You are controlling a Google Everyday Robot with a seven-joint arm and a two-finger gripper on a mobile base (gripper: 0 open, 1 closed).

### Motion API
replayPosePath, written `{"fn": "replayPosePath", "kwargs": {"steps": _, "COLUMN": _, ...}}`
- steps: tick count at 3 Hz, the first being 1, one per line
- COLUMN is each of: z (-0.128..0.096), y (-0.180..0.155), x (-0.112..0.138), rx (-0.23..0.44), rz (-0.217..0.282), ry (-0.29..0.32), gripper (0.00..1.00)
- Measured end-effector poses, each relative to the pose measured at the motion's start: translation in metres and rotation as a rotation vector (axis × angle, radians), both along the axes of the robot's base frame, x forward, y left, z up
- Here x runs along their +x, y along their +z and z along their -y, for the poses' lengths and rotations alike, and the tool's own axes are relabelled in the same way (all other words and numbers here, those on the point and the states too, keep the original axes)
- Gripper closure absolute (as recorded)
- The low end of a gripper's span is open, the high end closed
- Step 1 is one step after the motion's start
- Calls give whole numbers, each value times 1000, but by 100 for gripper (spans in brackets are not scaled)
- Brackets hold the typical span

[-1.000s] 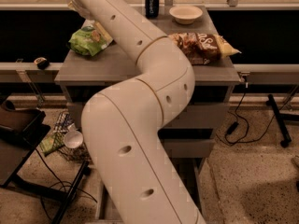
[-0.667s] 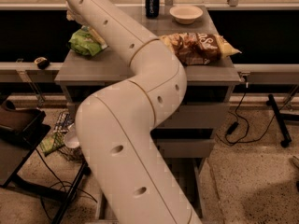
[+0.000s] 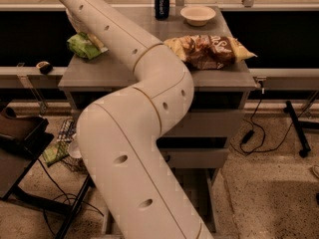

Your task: Place green rice chip bag into bottom drawer

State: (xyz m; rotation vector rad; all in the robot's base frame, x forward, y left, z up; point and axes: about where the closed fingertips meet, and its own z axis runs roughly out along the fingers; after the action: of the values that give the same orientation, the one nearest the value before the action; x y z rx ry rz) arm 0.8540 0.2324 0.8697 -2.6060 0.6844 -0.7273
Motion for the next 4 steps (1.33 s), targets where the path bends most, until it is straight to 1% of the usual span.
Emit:
{"fn": "replayPosePath", "kwargs": {"steps": 1, "z": 0, "y": 0, "x": 0, "rx": 0, "rz": 0, "ry": 0, "gripper": 96}}
{"fn": "replayPosePath", "kwargs": {"steps": 2, "z": 0, "y": 0, "x": 0, "rx": 0, "rz": 0, "ry": 0, "gripper": 100}}
{"fn": "replayPosePath", "kwargs": {"steps": 3, "z": 0, "y": 3, "x": 0, "rx": 1, "rz": 0, "ry": 0, "gripper": 100}}
{"fn": "replayPosePath", "kwargs": {"steps": 4, "z": 35, "y": 39, "x": -2, "rx": 134, "rz": 30, "ry": -54, "gripper": 100}}
